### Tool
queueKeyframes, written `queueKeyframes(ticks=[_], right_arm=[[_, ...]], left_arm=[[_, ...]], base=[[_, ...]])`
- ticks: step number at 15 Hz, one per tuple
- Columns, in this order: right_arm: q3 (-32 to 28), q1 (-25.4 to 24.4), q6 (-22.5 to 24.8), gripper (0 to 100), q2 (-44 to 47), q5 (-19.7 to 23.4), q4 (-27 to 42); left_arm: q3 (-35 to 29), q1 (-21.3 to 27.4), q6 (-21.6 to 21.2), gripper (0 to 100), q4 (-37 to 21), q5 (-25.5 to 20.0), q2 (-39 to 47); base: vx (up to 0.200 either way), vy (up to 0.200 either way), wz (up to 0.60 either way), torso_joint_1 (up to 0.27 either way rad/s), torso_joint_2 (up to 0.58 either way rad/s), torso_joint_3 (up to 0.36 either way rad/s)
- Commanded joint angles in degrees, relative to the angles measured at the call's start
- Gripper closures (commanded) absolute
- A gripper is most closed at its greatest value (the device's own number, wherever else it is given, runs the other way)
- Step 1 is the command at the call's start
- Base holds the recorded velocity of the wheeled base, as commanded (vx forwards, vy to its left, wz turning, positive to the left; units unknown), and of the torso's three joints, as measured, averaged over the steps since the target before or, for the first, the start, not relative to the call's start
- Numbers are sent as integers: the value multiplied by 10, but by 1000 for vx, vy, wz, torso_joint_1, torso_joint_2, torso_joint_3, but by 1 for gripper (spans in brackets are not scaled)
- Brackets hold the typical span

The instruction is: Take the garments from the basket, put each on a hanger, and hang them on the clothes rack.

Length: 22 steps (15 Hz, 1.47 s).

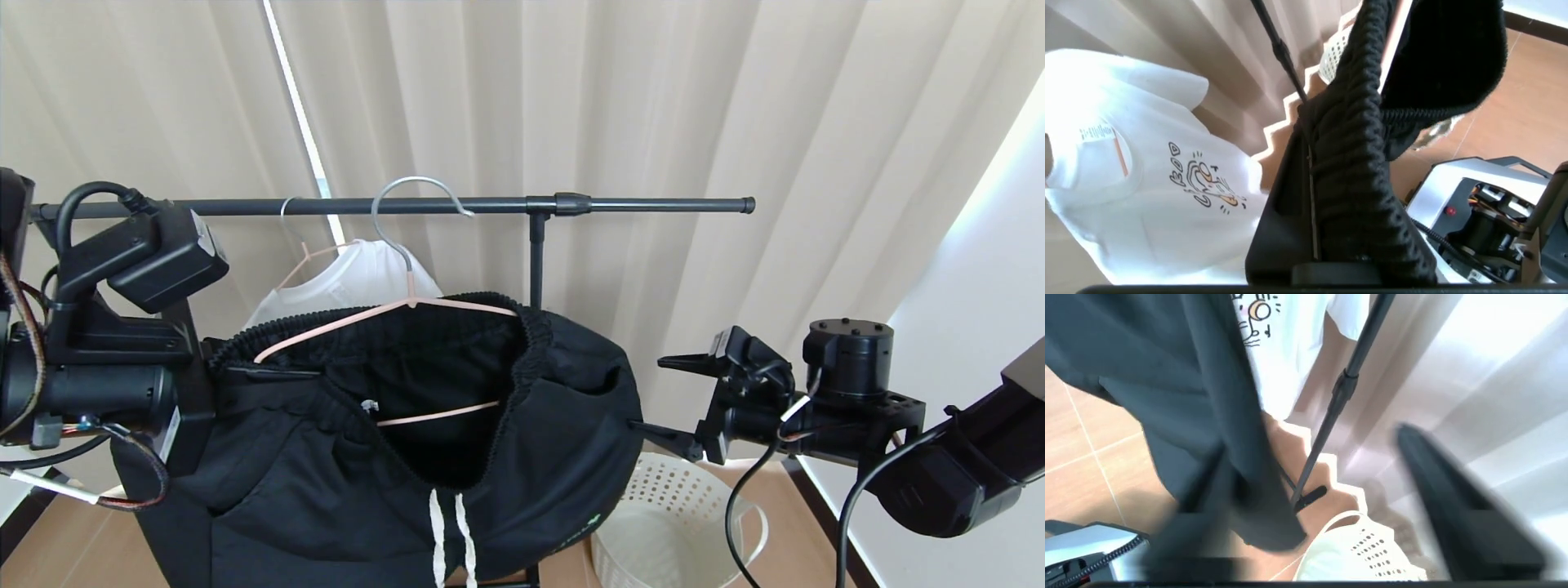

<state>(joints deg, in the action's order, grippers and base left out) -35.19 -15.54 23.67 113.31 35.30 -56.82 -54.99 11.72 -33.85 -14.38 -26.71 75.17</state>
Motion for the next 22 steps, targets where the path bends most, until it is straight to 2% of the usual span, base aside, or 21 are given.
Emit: queueKeyframes(ticks=[1, 3, 7, 12, 14, 19, 22], right_arm=[[3, -12, 0, 0, -33, 0, 0], [8, -18, -1, 0, -46, 0, 0], [18, -47, -3, 0, -73, -1, 0], [24, -53, -9, 0, -82, -14, 0], [24, -53, -9, 0, -81, -14, 0], [23, -53, -9, 0, -78, -15, 0], [23, -53, -9, 0, -78, -15, 0]], left_arm=[[9, -23, 0, 100, 0, 0, 19], [18, -39, 4, 100, 3, 1, 28], [42, -71, 38, 100, 44, 3, 53], [42, -92, 74, 100, 58, 5, 81], [35, -92, 92, 100, 61, 31, 91], [38, -89, 126, 100, 111, 75, 118], [38, -90, 136, 100, 116, 76, 125]], base=[[0, 0, 0, 0, 0, 0], [0, 0, 0, 0, 0, 0], [0, 0, 0, 0, 0, 0], [0, 0, 0, 0, 0, 0], [0, 0, 0, 0, 0, 0], [0, 0, 0, 0, 0, 0], [0, 0, 0, 0, 0, 0]])
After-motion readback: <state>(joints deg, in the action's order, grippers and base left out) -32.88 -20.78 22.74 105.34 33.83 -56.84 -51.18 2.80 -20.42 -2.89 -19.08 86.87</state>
